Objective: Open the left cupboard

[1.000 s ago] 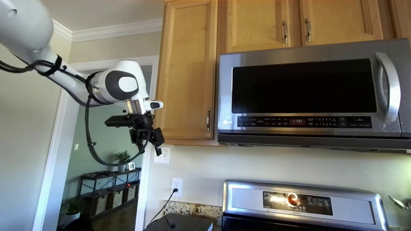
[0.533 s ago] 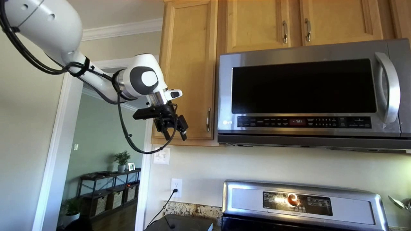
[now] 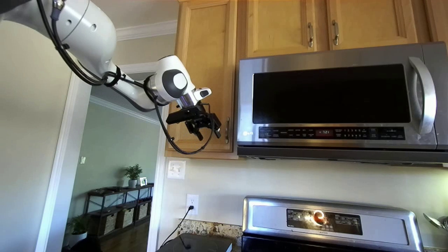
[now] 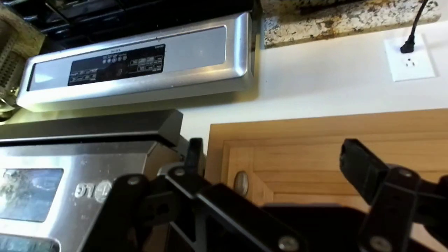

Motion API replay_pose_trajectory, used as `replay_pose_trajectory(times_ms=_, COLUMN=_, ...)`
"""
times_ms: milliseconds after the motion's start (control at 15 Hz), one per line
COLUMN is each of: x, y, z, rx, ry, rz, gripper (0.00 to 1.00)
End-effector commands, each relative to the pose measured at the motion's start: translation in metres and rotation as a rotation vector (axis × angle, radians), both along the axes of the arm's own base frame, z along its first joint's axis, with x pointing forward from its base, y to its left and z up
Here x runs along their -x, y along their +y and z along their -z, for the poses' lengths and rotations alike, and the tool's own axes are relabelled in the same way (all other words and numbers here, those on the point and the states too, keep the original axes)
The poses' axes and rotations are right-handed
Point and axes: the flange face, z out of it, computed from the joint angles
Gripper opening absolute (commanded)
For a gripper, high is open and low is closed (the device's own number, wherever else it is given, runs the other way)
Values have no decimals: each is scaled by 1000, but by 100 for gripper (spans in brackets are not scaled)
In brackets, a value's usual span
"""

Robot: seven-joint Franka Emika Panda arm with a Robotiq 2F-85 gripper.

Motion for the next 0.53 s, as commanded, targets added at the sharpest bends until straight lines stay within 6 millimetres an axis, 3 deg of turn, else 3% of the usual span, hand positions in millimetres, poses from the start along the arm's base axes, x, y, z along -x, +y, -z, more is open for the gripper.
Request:
replay_pose_trajectory(times_ms=0, x=-21, y=-14, z=-21, rx=30, ry=-88, rz=-2, gripper=100)
replay_pose_trajectory(times_ms=467, x=-63, y=-36, z=-37, rx=41, ry=-152, rz=11, gripper=100)
